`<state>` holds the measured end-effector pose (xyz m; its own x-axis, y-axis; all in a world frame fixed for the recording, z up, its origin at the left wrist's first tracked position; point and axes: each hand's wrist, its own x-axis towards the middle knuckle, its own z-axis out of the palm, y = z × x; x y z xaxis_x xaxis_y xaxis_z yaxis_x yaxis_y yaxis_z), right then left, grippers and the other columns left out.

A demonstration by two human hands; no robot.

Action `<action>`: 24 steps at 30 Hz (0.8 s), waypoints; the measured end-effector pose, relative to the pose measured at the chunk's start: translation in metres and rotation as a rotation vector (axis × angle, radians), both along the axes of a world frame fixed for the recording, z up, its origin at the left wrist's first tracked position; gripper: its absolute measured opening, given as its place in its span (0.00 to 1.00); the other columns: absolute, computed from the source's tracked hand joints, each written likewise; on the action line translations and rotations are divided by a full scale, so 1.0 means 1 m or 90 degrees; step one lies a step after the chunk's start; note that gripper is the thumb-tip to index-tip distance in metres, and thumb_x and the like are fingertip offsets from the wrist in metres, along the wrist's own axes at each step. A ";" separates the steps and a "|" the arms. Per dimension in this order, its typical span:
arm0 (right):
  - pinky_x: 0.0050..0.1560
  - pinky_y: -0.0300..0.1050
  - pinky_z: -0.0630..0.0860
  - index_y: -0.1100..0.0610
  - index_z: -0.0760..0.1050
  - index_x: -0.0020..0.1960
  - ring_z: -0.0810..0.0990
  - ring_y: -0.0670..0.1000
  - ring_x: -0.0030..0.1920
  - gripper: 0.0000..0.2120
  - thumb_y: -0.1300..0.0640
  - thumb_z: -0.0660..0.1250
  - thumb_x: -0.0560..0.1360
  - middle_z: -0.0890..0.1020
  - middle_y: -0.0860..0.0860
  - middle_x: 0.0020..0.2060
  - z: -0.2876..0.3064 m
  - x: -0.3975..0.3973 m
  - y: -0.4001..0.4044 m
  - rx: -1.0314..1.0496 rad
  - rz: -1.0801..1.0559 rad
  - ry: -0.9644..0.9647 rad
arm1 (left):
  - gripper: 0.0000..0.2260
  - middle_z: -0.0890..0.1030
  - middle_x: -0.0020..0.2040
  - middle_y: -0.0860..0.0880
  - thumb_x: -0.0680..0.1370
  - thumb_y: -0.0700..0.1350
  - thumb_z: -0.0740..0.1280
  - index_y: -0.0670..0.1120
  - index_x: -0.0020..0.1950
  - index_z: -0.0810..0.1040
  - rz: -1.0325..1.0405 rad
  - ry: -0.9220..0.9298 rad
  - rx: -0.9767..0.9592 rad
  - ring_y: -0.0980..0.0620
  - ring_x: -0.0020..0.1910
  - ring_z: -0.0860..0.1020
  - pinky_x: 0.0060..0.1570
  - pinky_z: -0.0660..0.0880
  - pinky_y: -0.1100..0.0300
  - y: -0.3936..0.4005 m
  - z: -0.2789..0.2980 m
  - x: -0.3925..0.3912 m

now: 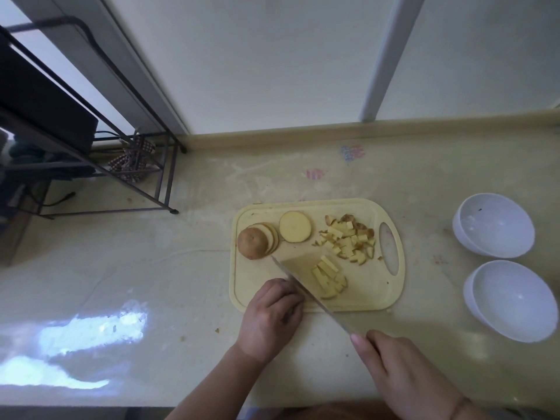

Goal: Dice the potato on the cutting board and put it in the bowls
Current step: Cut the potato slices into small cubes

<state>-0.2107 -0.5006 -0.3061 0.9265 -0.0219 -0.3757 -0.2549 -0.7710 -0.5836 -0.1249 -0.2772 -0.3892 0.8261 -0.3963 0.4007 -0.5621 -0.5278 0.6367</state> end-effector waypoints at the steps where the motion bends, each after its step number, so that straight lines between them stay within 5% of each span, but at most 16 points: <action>1: 0.42 0.46 0.67 0.50 0.63 0.32 0.77 0.51 0.37 0.43 0.16 0.26 0.59 0.70 0.47 0.24 0.002 0.001 -0.005 0.004 -0.005 -0.003 | 0.02 0.81 0.46 0.47 0.74 0.36 0.76 0.40 0.44 0.84 0.006 0.000 0.001 0.48 0.49 0.80 0.48 0.79 0.55 -0.001 0.001 0.000; 7: 0.43 0.50 0.71 0.51 0.64 0.33 0.73 0.45 0.32 0.45 0.13 0.32 0.58 0.76 0.49 0.26 0.008 0.004 -0.013 0.022 -0.007 0.071 | 0.03 0.80 0.48 0.47 0.75 0.36 0.70 0.39 0.47 0.83 0.055 0.058 -0.073 0.49 0.51 0.79 0.51 0.77 0.58 0.005 0.014 -0.004; 11: 0.40 0.43 0.69 0.45 0.60 0.37 0.72 0.45 0.32 0.44 0.17 0.20 0.51 0.72 0.50 0.27 0.023 -0.002 -0.001 -0.097 0.079 0.090 | 0.12 0.77 0.48 0.49 0.71 0.34 0.59 0.46 0.48 0.75 0.361 0.243 -0.300 0.48 0.49 0.78 0.51 0.76 0.59 0.012 0.028 -0.008; 13: 0.40 0.42 0.67 0.44 0.57 0.41 0.77 0.47 0.38 0.45 0.20 0.14 0.48 0.68 0.48 0.29 0.025 -0.008 0.006 -0.163 0.112 0.082 | 0.14 0.78 0.46 0.50 0.73 0.31 0.58 0.49 0.48 0.74 0.479 0.310 -0.381 0.56 0.47 0.79 0.49 0.75 0.63 0.015 0.036 -0.004; 15: 0.36 0.42 0.67 0.43 0.55 0.43 0.84 0.48 0.40 0.41 0.21 0.16 0.54 0.64 0.48 0.27 0.020 -0.011 0.014 -0.176 0.129 0.049 | 0.13 0.78 0.44 0.48 0.74 0.30 0.60 0.47 0.47 0.74 0.514 0.331 -0.411 0.60 0.42 0.80 0.46 0.76 0.67 0.018 0.040 0.001; 16: 0.30 0.41 0.64 0.43 0.55 0.43 0.83 0.46 0.33 0.35 0.21 0.21 0.63 0.60 0.49 0.24 0.015 -0.014 0.015 -0.189 0.136 0.031 | 0.13 0.78 0.43 0.47 0.75 0.27 0.61 0.45 0.46 0.74 0.523 0.347 -0.433 0.60 0.40 0.80 0.45 0.77 0.67 0.019 0.040 0.003; 19: 0.23 0.34 0.37 0.47 0.56 0.38 0.68 0.45 0.12 0.24 0.32 0.37 0.81 0.51 0.48 0.22 0.007 -0.020 0.017 -0.237 0.100 -0.048 | 0.15 0.78 0.41 0.47 0.76 0.24 0.59 0.44 0.46 0.75 0.548 0.389 -0.459 0.55 0.39 0.80 0.45 0.78 0.62 0.020 0.038 0.007; 21: 0.30 0.32 0.32 0.47 0.61 0.32 0.65 0.46 0.10 0.28 0.34 0.38 0.82 0.54 0.49 0.17 0.000 -0.022 0.015 -0.268 0.122 -0.142 | 0.16 0.79 0.41 0.47 0.76 0.25 0.57 0.44 0.46 0.75 0.556 0.400 -0.441 0.50 0.41 0.81 0.47 0.78 0.60 0.020 0.036 0.007; 24: 0.22 0.35 0.41 0.54 0.73 0.28 0.64 0.47 0.10 0.39 0.35 0.38 0.82 0.66 0.52 0.12 -0.007 -0.023 0.013 -0.313 0.139 -0.217 | 0.17 0.79 0.41 0.47 0.76 0.25 0.55 0.45 0.46 0.75 0.549 0.395 -0.396 0.48 0.43 0.80 0.48 0.76 0.57 0.018 0.035 0.007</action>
<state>-0.2342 -0.4875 -0.3134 0.9949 0.0858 -0.0537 0.0756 -0.9826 -0.1696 -0.1181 -0.2590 -0.3547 0.8408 0.4910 -0.2280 0.3080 -0.0876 0.9474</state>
